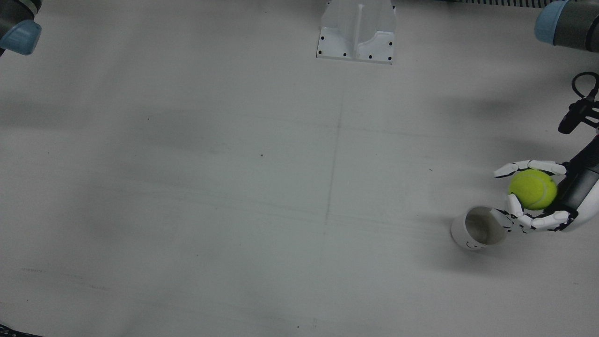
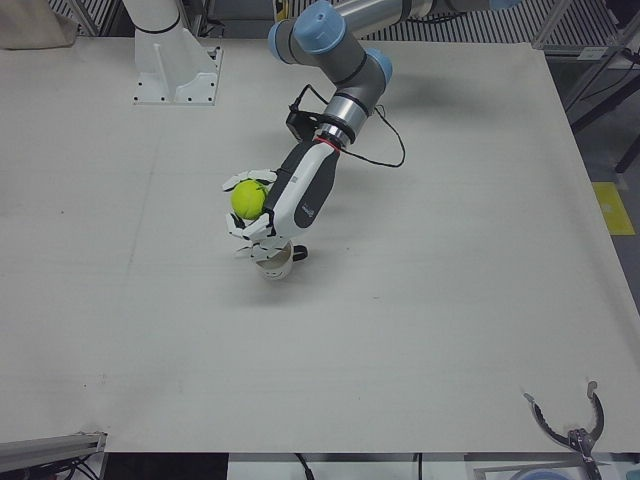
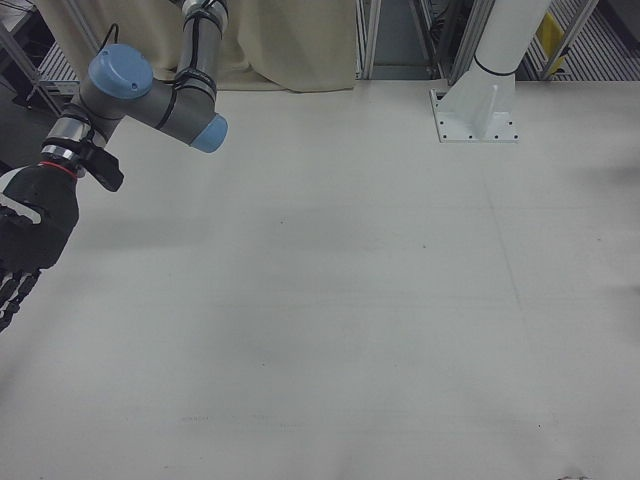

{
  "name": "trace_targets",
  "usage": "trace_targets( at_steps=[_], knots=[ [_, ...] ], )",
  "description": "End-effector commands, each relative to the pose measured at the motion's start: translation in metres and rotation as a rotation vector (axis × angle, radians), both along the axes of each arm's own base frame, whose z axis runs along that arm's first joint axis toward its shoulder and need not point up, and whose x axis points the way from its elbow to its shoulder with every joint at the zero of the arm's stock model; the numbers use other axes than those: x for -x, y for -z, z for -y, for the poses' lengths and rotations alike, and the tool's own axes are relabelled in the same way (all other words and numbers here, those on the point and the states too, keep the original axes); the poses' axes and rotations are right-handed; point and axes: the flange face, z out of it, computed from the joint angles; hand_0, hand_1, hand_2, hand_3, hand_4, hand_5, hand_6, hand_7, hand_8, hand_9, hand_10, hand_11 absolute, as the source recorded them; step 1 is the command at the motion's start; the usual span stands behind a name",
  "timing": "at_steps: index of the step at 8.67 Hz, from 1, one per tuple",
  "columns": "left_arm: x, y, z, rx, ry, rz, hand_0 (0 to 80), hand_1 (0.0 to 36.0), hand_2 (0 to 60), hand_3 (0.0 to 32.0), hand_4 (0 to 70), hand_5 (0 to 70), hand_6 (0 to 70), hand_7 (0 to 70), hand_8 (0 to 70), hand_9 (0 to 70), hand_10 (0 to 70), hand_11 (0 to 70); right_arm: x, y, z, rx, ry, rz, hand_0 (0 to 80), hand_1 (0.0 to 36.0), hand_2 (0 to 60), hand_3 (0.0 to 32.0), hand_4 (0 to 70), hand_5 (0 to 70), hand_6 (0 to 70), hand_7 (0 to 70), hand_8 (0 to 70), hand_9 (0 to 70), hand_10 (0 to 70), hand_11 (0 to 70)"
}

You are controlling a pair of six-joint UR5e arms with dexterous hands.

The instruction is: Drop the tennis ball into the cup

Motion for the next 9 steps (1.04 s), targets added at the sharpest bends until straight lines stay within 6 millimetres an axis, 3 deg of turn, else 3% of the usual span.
trace_targets(
  at_steps=[1, 2, 3, 4, 5, 6, 7, 8, 9],
  knots=[
    [0.0, 0.002, 0.0, -0.007, 0.001, -0.004, 49.9, 29.5, 49.7, 3.0, 0.0, 34.0, 10.1, 8.5, 1.9, 2.9, 2.3, 6.0, 0.0, 0.0, 0.0, 0.0, 0.0, 0.0, 0.0, 0.0, 0.0, 0.0, 0.0, 0.0, 0.0, 0.0, 0.0, 0.0, 0.0, 0.0],
    [0.0, 0.002, 0.0, -0.008, 0.001, -0.005, 49.1, 28.9, 50.5, 8.4, 0.0, 6.6, 16.4, 7.7, 3.0, 2.0, 1.8, 5.2, 0.0, 0.0, 0.0, 0.0, -0.001, 0.0, 0.0, 0.0, 0.0, 0.0, 0.0, 0.0, 0.0, 0.0, 0.0, 0.0, 0.0, 0.0],
    [0.0, 0.002, 0.0, -0.007, 0.001, -0.004, 48.8, 29.0, 49.3, 8.0, 0.0, 5.4, 1.4, 7.6, 0.0, 1.3, 1.5, 4.6, 0.0, 0.0, 0.0, 0.0, 0.0, 0.0, 0.0, 0.0, 0.0, 0.0, 0.0, 0.0, 0.0, 0.0, 0.0, 0.0, 0.0, 0.0],
    [0.001, 0.0, 0.0, -0.004, 0.003, -0.003, 48.5, 29.0, 49.9, 8.2, 0.0, 13.7, 1.4, 7.5, 0.0, 0.9, 1.4, 4.5, 0.0, 0.0, 0.0, 0.0, 0.0, 0.0, 0.0, 0.0, 0.0, 0.0, 0.0, 0.0, 0.0, 0.0, 0.0, 0.0, 0.0, 0.0],
    [0.011, 0.0, 0.005, -0.004, 0.024, -0.003, 48.6, 29.2, 50.2, 8.8, 0.0, 4.0, 1.1, 7.8, 0.0, 0.8, 1.2, 4.3, 0.0, 0.0, 0.0, 0.0, 0.0, 0.0, 0.0, 0.0, 0.0, 0.0, 0.0, 0.0, 0.0, 0.0, 0.0, 0.0, 0.0, 0.0],
    [0.048, 0.002, 0.018, -0.012, 0.095, 0.0, 48.3, 29.0, 52.0, 7.4, 0.0, 14.9, 1.5, 5.8, 0.0, 0.3, 0.8, 3.7, 0.0, 0.0, 0.0, 0.0, 0.0, 0.0, 0.0, 0.0, 0.0, 0.0, 0.0, 0.0, 0.0, 0.0, 0.0, 0.0, 0.0, 0.0],
    [0.092, 0.003, 0.03, -0.015, 0.178, 0.009, 48.2, 29.3, 51.1, 10.0, 0.0, 5.3, 0.9, 6.6, 0.0, 0.1, 0.8, 3.8, 0.0, 0.0, 0.0, 0.0, 0.0, 0.0, 0.0, 0.0, 0.0, 0.0, 0.0, 0.0, 0.0, 0.0, 0.0, 0.0, 0.0, 0.0],
    [0.14, 0.002, 0.04, -0.009, 0.265, 0.018, 48.4, 29.9, 52.2, 13.2, 0.0, 5.5, 1.0, 9.2, 0.0, 0.4, 0.9, 3.9, 0.0, 0.0, 0.0, 0.0, 0.0, 0.0, 0.0, 0.0, 0.0, 0.0, 0.0, 0.0, 0.0, 0.0, 0.0, 0.0, 0.0, 0.0],
    [0.184, -0.002, 0.046, -0.005, 0.341, 0.038, 48.7, 30.2, 53.2, 14.0, 0.0, 15.2, 1.3, 7.9, 0.0, 0.1, 0.8, 3.8, 0.0, 0.0, 0.0, 0.0, 0.0, 0.0, 0.0, 0.0, 0.0, 0.0, 0.0, 0.0, 0.0, 0.0, 0.0, 0.0, 0.0, 0.0]
  ],
)
